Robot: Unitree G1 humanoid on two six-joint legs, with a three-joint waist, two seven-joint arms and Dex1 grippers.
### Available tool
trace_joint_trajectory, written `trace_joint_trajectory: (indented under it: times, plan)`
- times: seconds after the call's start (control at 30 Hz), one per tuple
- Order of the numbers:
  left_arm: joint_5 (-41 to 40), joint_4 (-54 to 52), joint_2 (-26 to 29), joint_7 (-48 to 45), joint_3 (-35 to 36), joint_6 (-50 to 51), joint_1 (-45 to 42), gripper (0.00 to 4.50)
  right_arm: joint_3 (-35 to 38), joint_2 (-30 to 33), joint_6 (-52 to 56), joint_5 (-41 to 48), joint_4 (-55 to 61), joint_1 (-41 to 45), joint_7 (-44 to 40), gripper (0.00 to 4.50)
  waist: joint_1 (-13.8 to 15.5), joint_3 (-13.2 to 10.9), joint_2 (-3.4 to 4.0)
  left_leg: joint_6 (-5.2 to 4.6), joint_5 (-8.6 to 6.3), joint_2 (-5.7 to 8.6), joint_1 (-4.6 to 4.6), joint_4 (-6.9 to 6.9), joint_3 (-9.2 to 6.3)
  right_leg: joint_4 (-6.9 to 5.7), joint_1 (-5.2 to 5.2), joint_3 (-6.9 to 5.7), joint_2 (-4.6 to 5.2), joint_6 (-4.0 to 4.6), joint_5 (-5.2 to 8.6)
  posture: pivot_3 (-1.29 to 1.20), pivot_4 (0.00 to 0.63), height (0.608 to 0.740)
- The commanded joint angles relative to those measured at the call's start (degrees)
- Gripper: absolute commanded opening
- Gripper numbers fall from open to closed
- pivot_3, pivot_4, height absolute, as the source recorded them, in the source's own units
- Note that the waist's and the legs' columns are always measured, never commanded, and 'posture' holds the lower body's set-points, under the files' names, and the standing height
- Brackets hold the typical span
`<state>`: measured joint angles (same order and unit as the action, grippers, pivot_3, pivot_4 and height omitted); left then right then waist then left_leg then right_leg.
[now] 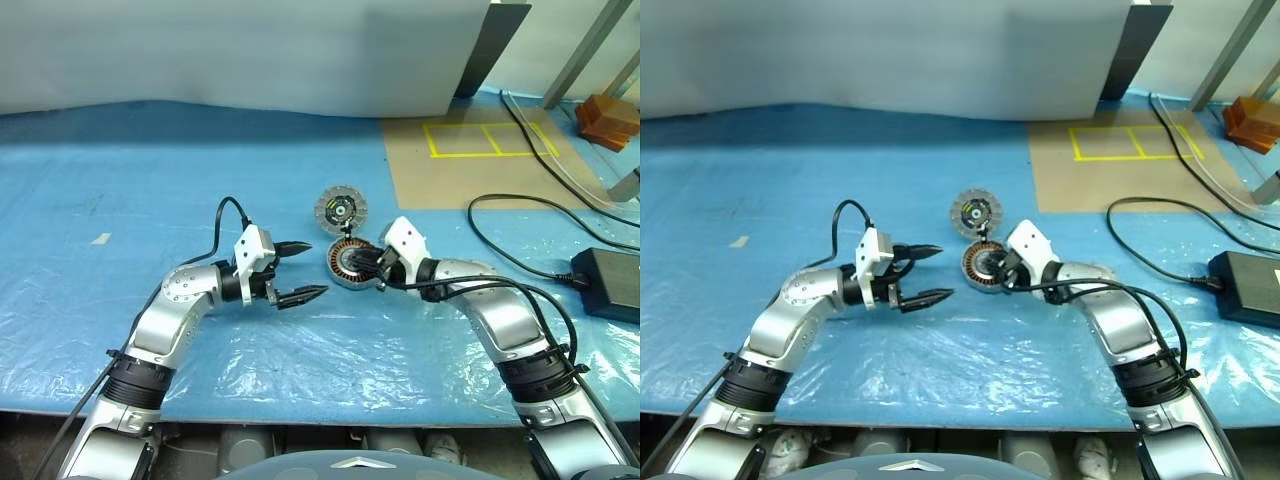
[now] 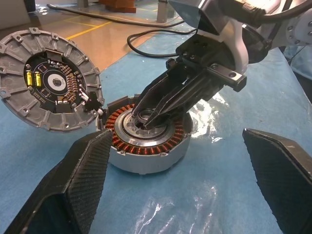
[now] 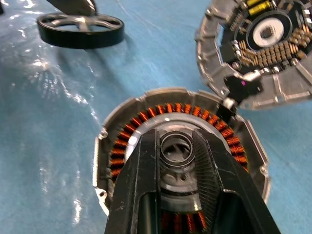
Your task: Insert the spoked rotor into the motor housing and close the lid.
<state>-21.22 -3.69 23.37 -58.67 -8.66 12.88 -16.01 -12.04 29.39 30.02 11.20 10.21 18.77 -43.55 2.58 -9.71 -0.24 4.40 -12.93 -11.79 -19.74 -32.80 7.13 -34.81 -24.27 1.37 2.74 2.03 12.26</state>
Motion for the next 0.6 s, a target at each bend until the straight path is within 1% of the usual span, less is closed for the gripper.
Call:
trace_joint_trajectory:
  times: [0.03,0.27,0.6]
  plan:
    - [0.0,-1.0,-0.1,0.2,0.1,-0.8,-0.3,4.50,0.4,0.5,-0.5,0.2,1.7,1.4,-0.8,0.59,0.0,0.0,0.00,0.00,0.00,0.00,0.00,0.00,0.00,0.00,0.00,0.00,0.00,0.00,0.00,0.00,0.150,0.740]
    - [0.0,-1.3,-0.2,0.8,0.1,-0.6,-0.1,4.50,0.3,0.4,-2.5,-1.8,-2.9,1.7,-0.9,0.59,0.0,0.0,0.00,0.00,0.00,0.00,0.00,-0.01,0.00,0.00,0.00,0.00,0.00,0.00,0.00,0.00,0.150,0.740]
    - [-0.1,-2.0,-0.1,1.3,0.0,-0.2,0.4,4.50,-0.4,-0.3,-2.9,-2.1,-3.2,1.5,-1.9,0.59,0.0,0.0,0.00,0.00,0.00,0.00,0.00,-0.01,0.00,-0.02,0.00,0.00,0.00,0.00,0.00,0.00,0.150,0.740]
